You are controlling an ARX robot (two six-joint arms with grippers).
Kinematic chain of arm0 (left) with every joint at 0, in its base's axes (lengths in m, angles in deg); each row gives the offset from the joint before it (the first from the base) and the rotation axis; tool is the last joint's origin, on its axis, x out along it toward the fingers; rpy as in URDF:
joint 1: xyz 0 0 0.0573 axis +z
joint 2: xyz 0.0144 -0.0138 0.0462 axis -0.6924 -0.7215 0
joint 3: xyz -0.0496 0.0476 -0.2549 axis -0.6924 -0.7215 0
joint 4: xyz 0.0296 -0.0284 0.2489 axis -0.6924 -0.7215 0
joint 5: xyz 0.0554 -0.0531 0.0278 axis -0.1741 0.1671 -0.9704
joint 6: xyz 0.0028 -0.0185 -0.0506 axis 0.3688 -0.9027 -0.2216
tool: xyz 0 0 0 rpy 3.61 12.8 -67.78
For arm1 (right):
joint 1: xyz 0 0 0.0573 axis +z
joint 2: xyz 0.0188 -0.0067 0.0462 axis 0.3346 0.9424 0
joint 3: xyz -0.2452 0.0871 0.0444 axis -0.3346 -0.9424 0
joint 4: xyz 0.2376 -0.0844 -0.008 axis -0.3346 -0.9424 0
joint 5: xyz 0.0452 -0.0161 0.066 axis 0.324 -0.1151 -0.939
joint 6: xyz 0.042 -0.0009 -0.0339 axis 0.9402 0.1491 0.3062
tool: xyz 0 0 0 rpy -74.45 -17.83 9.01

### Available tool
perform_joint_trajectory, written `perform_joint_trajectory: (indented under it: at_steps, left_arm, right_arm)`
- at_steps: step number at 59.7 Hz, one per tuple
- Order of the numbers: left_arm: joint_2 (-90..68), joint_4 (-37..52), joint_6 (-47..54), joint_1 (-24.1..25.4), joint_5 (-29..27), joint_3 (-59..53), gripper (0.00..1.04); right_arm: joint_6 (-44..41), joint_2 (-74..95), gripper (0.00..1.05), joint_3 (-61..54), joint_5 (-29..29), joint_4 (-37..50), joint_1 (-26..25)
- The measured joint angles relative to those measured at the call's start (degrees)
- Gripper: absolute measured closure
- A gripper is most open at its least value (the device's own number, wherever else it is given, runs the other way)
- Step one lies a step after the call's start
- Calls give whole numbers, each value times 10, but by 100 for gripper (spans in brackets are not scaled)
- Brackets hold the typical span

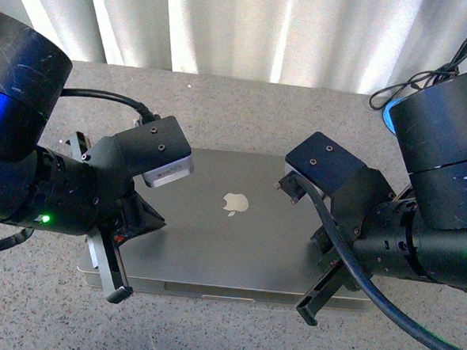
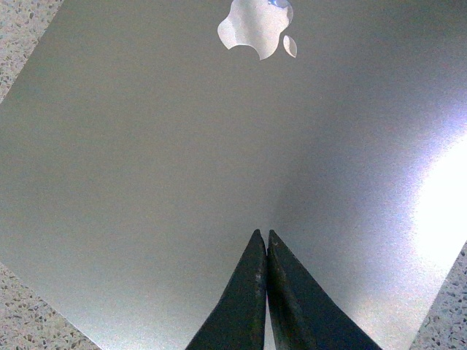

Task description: Close laptop

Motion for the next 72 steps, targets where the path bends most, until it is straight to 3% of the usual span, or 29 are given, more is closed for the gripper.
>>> perform_joint_trajectory:
  at_steps: [72]
  left_arm:
    - [-60,34,-13,3,20,12,101]
  right_arm:
    - [6,33,104,-2,-14,4,1]
